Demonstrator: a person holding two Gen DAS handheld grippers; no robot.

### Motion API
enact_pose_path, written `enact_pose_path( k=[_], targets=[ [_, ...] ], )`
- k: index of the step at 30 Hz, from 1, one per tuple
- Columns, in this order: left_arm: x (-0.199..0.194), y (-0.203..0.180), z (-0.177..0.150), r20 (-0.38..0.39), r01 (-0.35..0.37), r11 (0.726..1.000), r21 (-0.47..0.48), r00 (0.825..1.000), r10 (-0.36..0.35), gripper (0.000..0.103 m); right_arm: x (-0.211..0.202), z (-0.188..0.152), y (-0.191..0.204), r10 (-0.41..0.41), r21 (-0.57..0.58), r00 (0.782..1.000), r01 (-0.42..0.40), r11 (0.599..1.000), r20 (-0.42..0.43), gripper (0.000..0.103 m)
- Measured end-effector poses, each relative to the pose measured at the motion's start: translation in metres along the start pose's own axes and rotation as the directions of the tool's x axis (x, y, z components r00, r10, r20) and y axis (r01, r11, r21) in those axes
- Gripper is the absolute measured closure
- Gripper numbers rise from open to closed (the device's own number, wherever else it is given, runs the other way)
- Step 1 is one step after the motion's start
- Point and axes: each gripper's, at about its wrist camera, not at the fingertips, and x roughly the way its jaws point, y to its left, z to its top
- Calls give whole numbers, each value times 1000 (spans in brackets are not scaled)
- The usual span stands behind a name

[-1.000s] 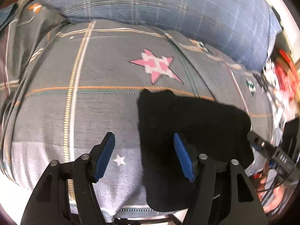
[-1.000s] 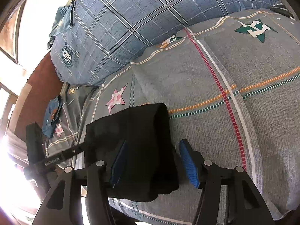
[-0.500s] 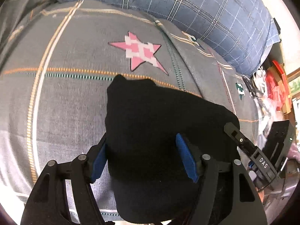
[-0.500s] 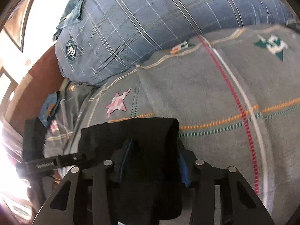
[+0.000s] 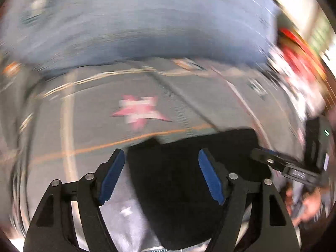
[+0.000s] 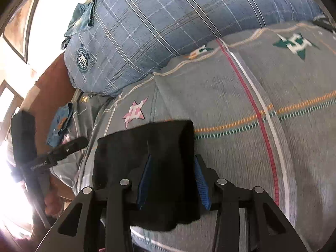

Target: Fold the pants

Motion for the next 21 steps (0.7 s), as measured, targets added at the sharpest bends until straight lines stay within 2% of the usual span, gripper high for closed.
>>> enact_pose_path(
  k=[2, 4, 6, 7, 9, 11, 16, 18, 19, 20, 21],
  targets=[
    [19, -10, 11, -84, 31, 994, 106, 996, -22, 29, -2, -6, -1, 6, 10, 1000, -6, 1000, -14, 60],
    [36, -17, 17, -139, -15, 972, 234, 989, 48, 29, -6, -12, -2, 18, 12, 1000, -17, 1000, -26, 59],
    [36, -17, 16, -129, -81, 953, 291, 984, 123, 29, -13, -17, -4, 15, 5, 1000, -15, 1000, -24, 56],
    [31, -12, 17, -115, -84, 952, 295, 986, 122, 29, -16, -18, -5, 10, 3, 1000, -9, 1000, -21, 53],
    [14, 2, 14, -89, -38, 968, 249, 994, 62, 29, -20, -19, -9, 7, 6, 1000, -7, 1000, -13, 53],
    [7, 16, 7, -99, -2, 983, 183, 995, 20, 29, -19, -17, -12, 15, 19, 1000, -15, 1000, -10, 52],
    [15, 41, -27, -186, 32, 999, 24, 982, -27, 29, -6, -12, -5, 44, 2, 999, -44, 999, -7, 53],
    [25, 40, -40, -214, 40, 999, -19, 976, -43, 30, 0, -12, 4, 24, -45, 1000, -23, 999, 15, 62],
    [31, 36, -44, -224, 51, 998, -36, 973, -57, 36, 2, -11, 9, 15, -78, 1000, -13, 997, 26, 93],
    [32, 32, -45, -220, 88, 994, -66, 970, -100, 59, 4, -8, 15, 4, -109, 1000, -1, 994, 26, 97],
    [27, 29, -44, -213, 99, 991, -91, 970, -117, 60, 1, -5, 21, 2, -134, 1000, 2, 991, 31, 97]
  ],
)
